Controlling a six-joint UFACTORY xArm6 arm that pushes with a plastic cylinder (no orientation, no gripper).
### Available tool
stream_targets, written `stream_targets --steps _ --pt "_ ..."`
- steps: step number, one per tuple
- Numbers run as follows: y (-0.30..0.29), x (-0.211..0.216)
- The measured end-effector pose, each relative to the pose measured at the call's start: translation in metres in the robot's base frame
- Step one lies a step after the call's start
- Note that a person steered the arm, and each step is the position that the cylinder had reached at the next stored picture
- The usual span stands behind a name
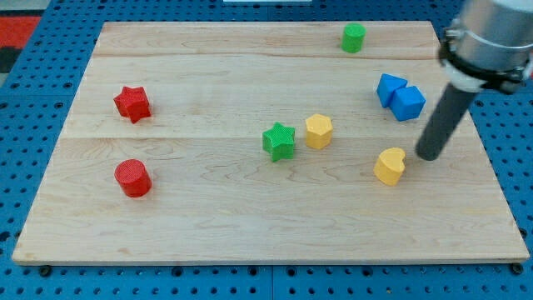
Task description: Place red blocks to the bottom center of the board
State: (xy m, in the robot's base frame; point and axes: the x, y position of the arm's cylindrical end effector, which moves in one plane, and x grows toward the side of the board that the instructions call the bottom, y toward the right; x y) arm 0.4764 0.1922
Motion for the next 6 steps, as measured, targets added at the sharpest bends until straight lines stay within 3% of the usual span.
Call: stream_targets --steps 2,3,6 --pt "-0.131 -0.047" --pt "-0.195 -0.09" --pt "-0.411 -0.11"
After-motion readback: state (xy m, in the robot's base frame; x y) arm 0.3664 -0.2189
